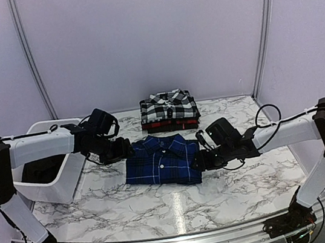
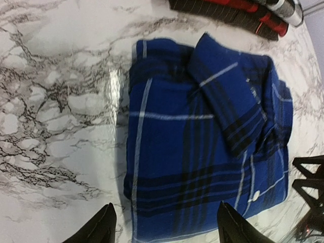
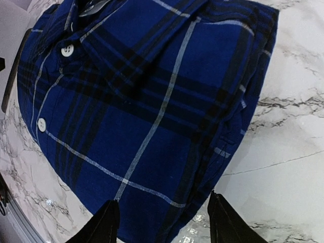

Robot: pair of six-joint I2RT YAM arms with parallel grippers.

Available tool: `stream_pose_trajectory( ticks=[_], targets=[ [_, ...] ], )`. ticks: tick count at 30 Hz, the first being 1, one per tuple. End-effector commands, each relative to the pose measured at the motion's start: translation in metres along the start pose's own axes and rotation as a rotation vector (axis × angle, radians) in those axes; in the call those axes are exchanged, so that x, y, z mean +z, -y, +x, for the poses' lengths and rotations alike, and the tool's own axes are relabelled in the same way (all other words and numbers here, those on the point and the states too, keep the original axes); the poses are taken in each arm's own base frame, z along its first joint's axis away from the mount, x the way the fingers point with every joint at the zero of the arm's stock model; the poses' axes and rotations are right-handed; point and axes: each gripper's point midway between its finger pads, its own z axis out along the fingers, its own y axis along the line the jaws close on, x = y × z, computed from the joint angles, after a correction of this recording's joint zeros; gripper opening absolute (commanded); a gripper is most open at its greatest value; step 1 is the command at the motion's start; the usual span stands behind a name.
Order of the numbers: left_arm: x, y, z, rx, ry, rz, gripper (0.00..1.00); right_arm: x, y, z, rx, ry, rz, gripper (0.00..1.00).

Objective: Fold and stack the long sleeve shirts
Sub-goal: Turn over the square folded shirt at the center of the board, then move the square-folded shirt to the corner of the board.

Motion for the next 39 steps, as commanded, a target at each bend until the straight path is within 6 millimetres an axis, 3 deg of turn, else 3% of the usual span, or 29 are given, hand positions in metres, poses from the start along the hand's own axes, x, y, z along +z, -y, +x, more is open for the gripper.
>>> stream_pose_trajectory(
  ticks=[1,5,11,13,18,24,28,31,34,39],
  targets=[
    [0.008,0.006,0.012,0.085,-0.045,0.093,0.71,0.004,-0.007,0.003,0.008,0.000,-0.020,0.52],
    [0.022,-0.006,0.025,0.089,-0.073,0.067,0.71,0.009,-0.007,0.018,0.018,-0.034,-0.040,0.49],
    [0.032,-0.004,0.036,0.086,-0.098,0.112,0.70,0.016,-0.002,0.031,0.027,-0.062,-0.031,0.43],
    [0.034,0.000,0.041,0.083,-0.107,0.133,0.70,0.016,0.000,0.033,0.026,-0.068,-0.024,0.35],
    [0.033,0.017,0.057,0.098,-0.129,0.173,0.70,0.009,0.017,0.047,0.037,-0.093,0.020,0.00],
    [0.026,0.055,0.097,0.101,-0.177,0.208,0.69,-0.017,0.068,0.071,0.124,-0.102,0.097,0.00],
    [0.023,0.054,0.117,0.047,-0.186,0.166,0.64,-0.029,0.074,0.078,0.139,-0.100,0.113,0.00],
    [0.012,0.046,0.104,0.009,-0.109,0.129,0.64,-0.039,0.070,0.065,0.129,-0.062,0.120,0.18],
    [-0.005,0.052,0.081,0.008,-0.027,0.148,0.64,-0.052,0.063,0.034,0.102,0.018,0.128,0.36],
    [-0.007,0.051,0.044,0.003,0.029,0.158,0.65,-0.058,0.062,-0.015,0.089,0.125,0.133,0.45]
  ],
)
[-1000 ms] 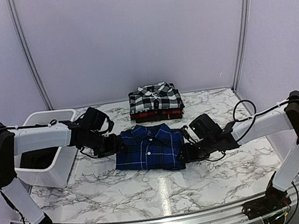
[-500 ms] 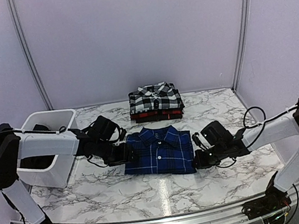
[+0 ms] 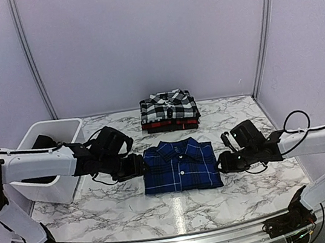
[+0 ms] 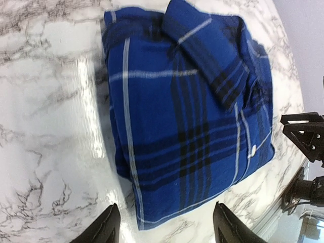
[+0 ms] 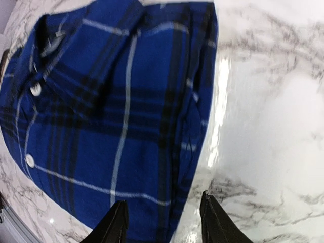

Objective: Fold and stack the long sleeve shirts
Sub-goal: Move the square-folded shirt to the corner of the board.

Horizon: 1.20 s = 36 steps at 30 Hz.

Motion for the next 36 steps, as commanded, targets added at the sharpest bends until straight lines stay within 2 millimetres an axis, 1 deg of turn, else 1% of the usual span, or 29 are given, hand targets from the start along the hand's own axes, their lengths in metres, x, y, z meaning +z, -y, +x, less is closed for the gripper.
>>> stream_pose_trajectory(
  ticks=[1,2,5,7,9,12,14,18,21,22,26,27,28,32,34,36],
  targets=[
    [-0.007,0.000,-0.048,-0.015,0.099,0.005,0.64,-0.008,-0.007,-0.059,-0.019,0.139,0.012,0.46],
    [-0.004,-0.003,-0.055,-0.017,0.103,-0.004,0.63,-0.005,-0.010,-0.068,-0.018,0.154,0.002,0.46],
    [0.008,-0.013,-0.072,-0.044,0.095,-0.011,0.56,0.007,-0.011,-0.087,-0.029,0.163,0.014,0.46],
    [0.016,-0.015,-0.081,-0.039,0.096,-0.015,0.54,0.014,-0.009,-0.096,-0.031,0.174,0.032,0.45],
    [0.021,-0.010,-0.089,-0.029,0.096,-0.006,0.51,0.021,-0.007,-0.102,-0.039,0.180,0.036,0.45],
    [0.031,-0.008,-0.096,-0.024,0.089,-0.003,0.48,0.034,-0.003,-0.105,-0.056,0.152,0.062,0.44],
    [0.037,-0.009,-0.099,-0.017,0.089,-0.010,0.46,0.039,-0.001,-0.107,-0.061,0.144,0.085,0.43],
    [0.048,-0.012,-0.102,-0.016,0.085,-0.028,0.42,0.041,0.005,-0.115,-0.064,0.170,0.127,0.43],
    [0.055,-0.013,-0.104,-0.014,0.076,-0.033,0.37,0.047,0.006,-0.118,-0.073,0.168,0.140,0.42],
    [0.056,-0.011,-0.106,-0.013,0.078,-0.030,0.35,0.050,0.007,-0.119,-0.077,0.164,0.147,0.39],
    [0.061,-0.008,-0.109,-0.010,0.074,-0.022,0.21,0.056,0.009,-0.122,-0.081,0.163,0.164,0.32],
    [0.061,-0.005,-0.108,-0.008,0.070,-0.014,0.19,0.057,0.010,-0.122,-0.083,0.160,0.169,0.29],
    [0.062,-0.002,-0.110,0.000,0.074,-0.007,0.15,0.057,0.011,-0.123,-0.086,0.160,0.177,0.22],
    [0.058,0.006,-0.111,0.029,0.082,0.006,0.06,0.046,0.009,-0.131,-0.093,0.191,0.190,0.08],
    [0.051,0.013,-0.115,0.045,0.105,0.015,0.03,0.035,0.006,-0.136,-0.100,0.210,0.196,0.00],
    [0.042,0.021,-0.121,0.071,0.148,0.027,0.03,0.024,0.004,-0.139,-0.103,0.230,0.198,0.00]
  ],
)
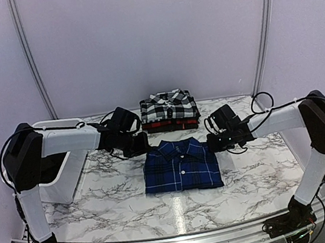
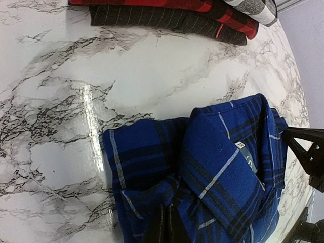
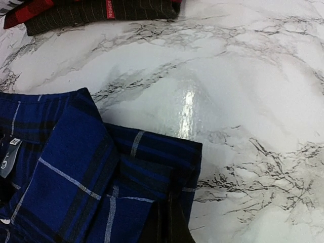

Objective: Fold and stack the long sleeve shirts
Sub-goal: Move the square-folded shirt to the corner of the board.

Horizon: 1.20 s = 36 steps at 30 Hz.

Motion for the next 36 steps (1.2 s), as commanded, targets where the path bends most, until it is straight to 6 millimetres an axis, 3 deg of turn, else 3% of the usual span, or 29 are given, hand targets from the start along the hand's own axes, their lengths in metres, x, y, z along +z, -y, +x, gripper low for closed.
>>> stream_pose_trajectory(
  ticks=[1,5,16,22,24,27,31,33,36],
  targets=[
    [-0.023,0.025,-0.019,0.066,0.094,0.045,0.02,-0.034,-0.001,-0.035,0.001,0.109,0.020,0.00],
    [-0.025,0.019,-0.026,0.067,0.136,0.014,0.00,-0.037,0.009,-0.029,0.008,0.118,0.051,0.00],
    [0.039,-0.018,-0.016,0.070,0.046,-0.066,0.00,-0.007,0.046,-0.006,0.012,0.063,0.214,0.00],
    [0.053,-0.027,-0.021,0.075,0.024,-0.085,0.07,0.000,0.055,0.003,0.027,0.027,0.232,0.00],
    [0.044,-0.024,-0.028,0.084,0.049,-0.087,0.21,-0.007,0.049,-0.003,0.031,0.031,0.209,0.05],
    [0.023,-0.018,-0.042,0.102,0.091,-0.090,0.34,-0.027,0.033,-0.022,0.024,0.062,0.160,0.29],
    [-0.005,-0.013,-0.052,0.107,0.128,-0.087,0.48,-0.056,-0.011,-0.045,-0.019,0.125,0.108,0.50],
    [-0.018,-0.011,-0.052,0.108,0.140,-0.082,0.53,-0.060,-0.038,-0.045,-0.035,0.131,0.073,0.54],
    [-0.027,-0.015,-0.046,0.108,0.136,-0.091,0.60,-0.052,-0.079,-0.037,-0.075,0.121,0.022,0.60]
  ],
)
